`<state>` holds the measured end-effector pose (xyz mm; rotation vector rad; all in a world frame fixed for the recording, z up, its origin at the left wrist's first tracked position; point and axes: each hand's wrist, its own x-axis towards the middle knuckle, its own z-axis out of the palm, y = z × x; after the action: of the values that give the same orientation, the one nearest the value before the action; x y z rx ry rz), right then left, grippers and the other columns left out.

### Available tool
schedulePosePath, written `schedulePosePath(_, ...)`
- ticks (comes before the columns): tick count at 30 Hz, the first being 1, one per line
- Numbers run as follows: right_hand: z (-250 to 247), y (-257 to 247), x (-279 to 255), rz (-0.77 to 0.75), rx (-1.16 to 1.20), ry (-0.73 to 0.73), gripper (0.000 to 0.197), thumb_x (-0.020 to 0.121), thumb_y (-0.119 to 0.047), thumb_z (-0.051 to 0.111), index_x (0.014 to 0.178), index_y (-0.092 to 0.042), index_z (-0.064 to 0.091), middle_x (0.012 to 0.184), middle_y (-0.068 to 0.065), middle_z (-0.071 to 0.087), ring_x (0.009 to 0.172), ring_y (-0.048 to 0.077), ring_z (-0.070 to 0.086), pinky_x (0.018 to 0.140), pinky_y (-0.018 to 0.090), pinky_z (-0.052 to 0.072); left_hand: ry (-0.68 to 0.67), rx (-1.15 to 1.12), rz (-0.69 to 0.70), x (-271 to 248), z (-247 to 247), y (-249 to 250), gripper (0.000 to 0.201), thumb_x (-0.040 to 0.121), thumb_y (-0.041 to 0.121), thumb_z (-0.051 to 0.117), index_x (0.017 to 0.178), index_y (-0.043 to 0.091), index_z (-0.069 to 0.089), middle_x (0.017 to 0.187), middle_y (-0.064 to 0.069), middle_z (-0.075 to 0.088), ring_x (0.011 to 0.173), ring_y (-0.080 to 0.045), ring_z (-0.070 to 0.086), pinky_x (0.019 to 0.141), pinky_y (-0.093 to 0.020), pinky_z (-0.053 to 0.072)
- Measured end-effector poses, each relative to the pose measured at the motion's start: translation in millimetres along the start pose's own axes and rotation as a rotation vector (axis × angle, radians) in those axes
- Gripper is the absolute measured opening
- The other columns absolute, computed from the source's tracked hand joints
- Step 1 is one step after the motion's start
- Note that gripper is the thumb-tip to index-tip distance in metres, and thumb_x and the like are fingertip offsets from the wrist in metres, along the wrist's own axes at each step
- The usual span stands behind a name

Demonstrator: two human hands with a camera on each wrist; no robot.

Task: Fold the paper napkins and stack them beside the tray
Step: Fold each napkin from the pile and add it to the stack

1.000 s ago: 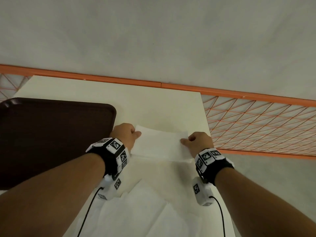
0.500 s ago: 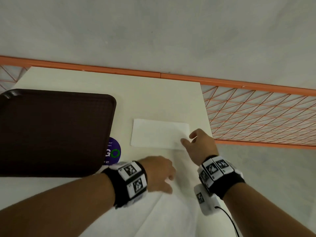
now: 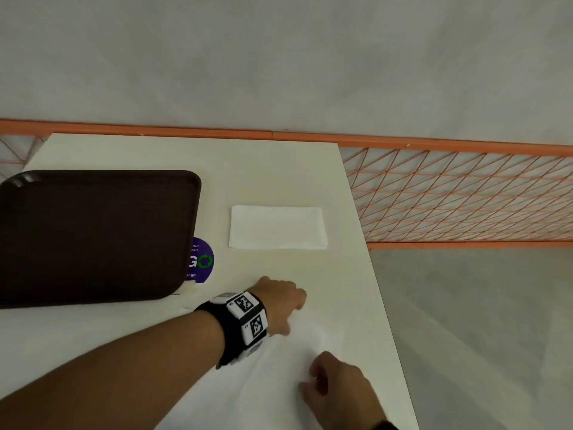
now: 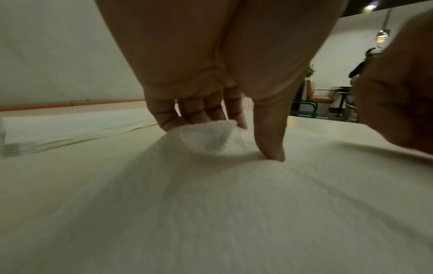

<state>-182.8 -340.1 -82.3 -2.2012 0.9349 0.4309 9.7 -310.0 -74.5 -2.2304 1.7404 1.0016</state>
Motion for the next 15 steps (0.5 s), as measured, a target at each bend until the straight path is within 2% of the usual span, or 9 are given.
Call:
schedulePosePath(3, 14.8, -2.6, -9.1, -0.039, -0.035, -0.028, 0.024, 0.08, -0.05, 0.055, 0.085, -0.03, 0.043, 0.08, -0.012, 0.058, 0.081, 0.009, 0.056, 0.08, 0.024, 0.048, -0.061, -0.033, -0.087, 1.6, -5.0, 2.9, 0.045, 0.084, 0.027, 0.07, 0.122, 0.016, 0.05, 0.125, -0.005, 0.052, 0.109, -0.026, 0.054, 0.09, -0.034, 0.043)
schedulePosePath(5, 18.4, -3.6, -13.8, -0.051, -0.038, -0.015, 0.026, 0.08, -0.052, 0.055, 0.085, -0.03, 0.042, 0.083, -0.012, 0.059, 0.08, 0.009, 0.055, 0.081, 0.025, 0.048, -0.095, -0.018, -0.12, -0.3, -10.8, 5.9, 0.041, 0.086, 0.027, 0.068, 0.121, 0.014, 0.053, 0.125, -0.007, 0.053, 0.11, -0.028, 0.055, 0.085, -0.032, 0.043)
schedulePosePath(8, 18.5, -2.9, -22.0, -0.019, -0.021, 0.015, 0.032, 0.081, -0.062, 0.056, 0.085, -0.032, 0.044, 0.09, -0.01, 0.063, 0.078, 0.005, 0.054, 0.076, 0.02, 0.045, -0.076, -0.014, -0.105, -11.4, -20.3, 8.0, 0.036, 0.09, 0.03, 0.062, 0.121, 0.014, 0.056, 0.127, -0.005, 0.053, 0.113, -0.026, 0.054, 0.089, -0.032, 0.04)
schedulePosePath(10, 16.3, 0.1, -28.0, 0.012, 0.049, 0.099, 0.032, 0.08, -0.065, 0.058, 0.081, -0.036, 0.045, 0.093, -0.01, 0.061, 0.072, 0.004, 0.054, 0.068, 0.013, 0.041, -0.017, -0.094, -0.061, -27.6, -28.7, 5.1, 0.032, 0.09, 0.031, 0.061, 0.116, 0.013, 0.06, 0.12, -0.001, 0.057, 0.107, -0.022, 0.054, 0.084, -0.027, 0.04)
schedulePosePath(12, 14.1, 5.9, -34.0, 0.063, 0.203, 0.256, 0.027, 0.079, -0.059, 0.065, 0.082, -0.042, 0.045, 0.098, -0.012, 0.058, 0.07, 0.001, 0.056, 0.063, 0.012, 0.04, 0.056, -0.217, -0.017, -49.9, -38.1, -0.6, 0.027, 0.089, 0.032, 0.063, 0.108, 0.013, 0.065, 0.103, 0.004, 0.06, 0.094, -0.016, 0.055, 0.077, -0.023, 0.04)
schedulePosePath(14, 12.7, 13.9, -37.1, 0.083, 0.427, 0.411, 0.03, 0.078, -0.054, 0.069, 0.095, -0.039, 0.051, 0.106, -0.012, 0.06, 0.077, 0.001, 0.059, 0.063, 0.012, 0.04, 0.122, -0.367, 0.015, -73.2, -45.8, -10.5, 0.02, 0.089, 0.033, 0.064, 0.101, 0.017, 0.067, 0.095, 0.006, 0.065, 0.086, -0.011, 0.058, 0.077, -0.024, 0.045)
schedulePosePath(15, 10.8, 16.8, -37.9, 0.087, 0.537, 0.406, 0.039, 0.076, -0.059, 0.067, 0.102, -0.034, 0.053, 0.107, -0.012, 0.062, 0.081, 0.002, 0.061, 0.065, 0.012, 0.041, 0.144, -0.473, 0.021, -83.5, -47.3, -16.4, 0.017, 0.09, 0.031, 0.064, 0.099, 0.018, 0.067, 0.093, 0.005, 0.068, 0.084, -0.009, 0.061, 0.078, -0.024, 0.047)
